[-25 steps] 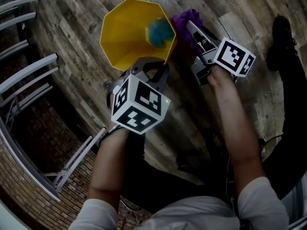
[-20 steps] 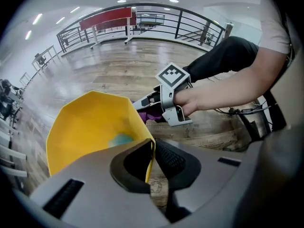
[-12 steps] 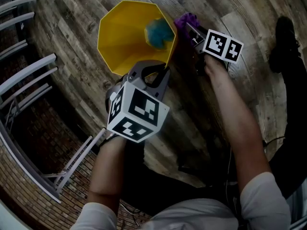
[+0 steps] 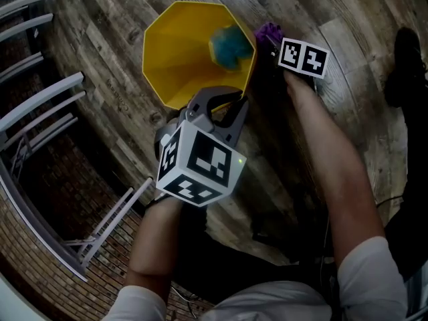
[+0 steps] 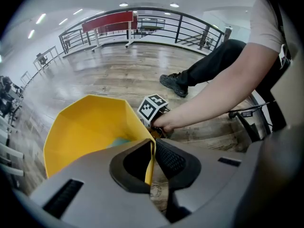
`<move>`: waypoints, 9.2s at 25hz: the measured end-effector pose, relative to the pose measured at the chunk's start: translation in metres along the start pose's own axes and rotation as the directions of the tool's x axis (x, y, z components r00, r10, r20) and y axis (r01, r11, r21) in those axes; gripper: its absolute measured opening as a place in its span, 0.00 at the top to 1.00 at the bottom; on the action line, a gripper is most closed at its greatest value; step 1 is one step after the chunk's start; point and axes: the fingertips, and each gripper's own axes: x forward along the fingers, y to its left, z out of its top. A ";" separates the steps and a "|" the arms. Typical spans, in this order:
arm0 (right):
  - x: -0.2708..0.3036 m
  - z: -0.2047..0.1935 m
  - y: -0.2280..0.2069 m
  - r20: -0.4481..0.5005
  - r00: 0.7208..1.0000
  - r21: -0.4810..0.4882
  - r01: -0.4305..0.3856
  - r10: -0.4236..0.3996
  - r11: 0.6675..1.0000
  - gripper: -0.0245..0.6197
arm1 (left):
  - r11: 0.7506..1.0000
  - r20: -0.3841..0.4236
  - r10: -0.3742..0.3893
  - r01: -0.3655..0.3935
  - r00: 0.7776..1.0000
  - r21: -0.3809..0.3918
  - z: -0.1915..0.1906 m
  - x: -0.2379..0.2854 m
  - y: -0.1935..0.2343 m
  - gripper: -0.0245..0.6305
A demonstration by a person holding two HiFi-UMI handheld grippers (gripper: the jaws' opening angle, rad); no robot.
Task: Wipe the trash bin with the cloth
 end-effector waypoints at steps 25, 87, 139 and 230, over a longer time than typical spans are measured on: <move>-0.135 0.024 0.013 0.270 0.959 0.274 -0.160 0.084 0.948 0.78 | 0.966 -0.205 0.151 -0.099 0.967 0.241 -0.074 -0.029 0.014 0.81; 0.009 -0.005 0.003 -0.007 0.997 -0.109 0.075 -0.076 0.991 0.78 | 0.994 -0.110 0.023 -0.011 0.994 0.112 -0.046 0.000 -0.007 0.92; -0.124 0.065 0.096 0.272 0.912 0.185 -0.364 0.308 0.913 0.78 | 0.997 -0.155 0.017 -0.006 0.988 0.072 -0.026 0.015 -0.002 0.94; -0.218 0.039 0.112 0.233 0.911 0.173 -0.383 0.340 0.907 0.78 | 0.988 -0.172 0.149 -0.140 0.974 0.064 -0.041 0.012 -0.033 0.93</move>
